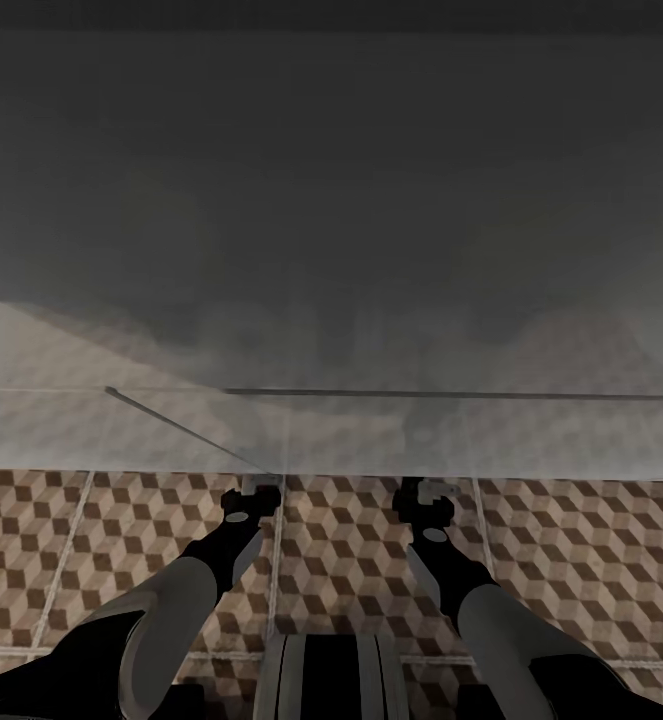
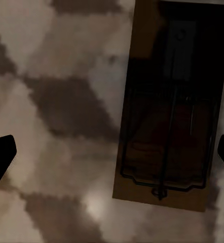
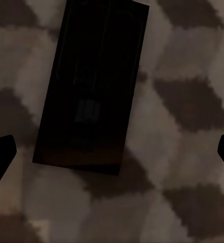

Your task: Take the four mousetraps from the cabinet in the bathroom and place them on the bathroom floor. Make sure all four end up on the same floor surface, and ensure that at least two of them are either under or directly next to the same bathroom sink.

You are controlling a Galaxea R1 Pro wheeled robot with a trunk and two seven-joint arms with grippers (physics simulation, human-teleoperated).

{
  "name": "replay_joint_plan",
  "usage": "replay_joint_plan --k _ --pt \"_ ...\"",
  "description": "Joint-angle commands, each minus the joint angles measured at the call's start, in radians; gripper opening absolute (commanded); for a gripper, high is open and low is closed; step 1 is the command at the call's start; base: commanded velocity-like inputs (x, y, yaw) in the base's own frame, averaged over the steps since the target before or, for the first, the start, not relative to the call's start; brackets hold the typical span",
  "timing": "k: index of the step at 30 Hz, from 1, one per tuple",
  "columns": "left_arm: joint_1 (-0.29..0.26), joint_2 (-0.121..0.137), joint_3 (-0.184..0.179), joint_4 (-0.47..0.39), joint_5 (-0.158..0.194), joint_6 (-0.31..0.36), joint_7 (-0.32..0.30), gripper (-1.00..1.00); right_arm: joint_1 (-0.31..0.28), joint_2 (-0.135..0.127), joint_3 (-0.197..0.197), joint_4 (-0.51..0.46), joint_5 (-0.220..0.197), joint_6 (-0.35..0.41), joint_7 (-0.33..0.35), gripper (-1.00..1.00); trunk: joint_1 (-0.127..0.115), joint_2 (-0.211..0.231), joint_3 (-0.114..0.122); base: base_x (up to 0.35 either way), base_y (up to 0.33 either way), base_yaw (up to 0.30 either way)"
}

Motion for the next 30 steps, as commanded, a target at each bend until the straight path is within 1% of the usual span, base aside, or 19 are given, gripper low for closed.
replay_joint_plan --k 1,9,30 --pt "-0.001 -0.001 0.008 0.001 -0.010 -0.007 0.002 1.00 -0.001 0.000 0.003 0.001 0.001 -0.002 -0.005 1.00 0.000 0.000 0.000 0.000 0.000 0.000" --pt "-0.001 -0.001 0.008 0.000 -0.010 -0.018 0.002 1.00 -0.001 -0.001 0.003 0.001 0.001 -0.002 -0.006 1.00 0.000 0.000 0.000 0.000 0.000 0.000" --pt "-0.001 -0.001 0.008 -0.003 -0.010 -0.021 0.002 1.00 0.000 -0.001 0.003 0.000 0.001 -0.002 -0.005 1.00 0.000 0.000 0.000 -0.001 0.000 0.000"
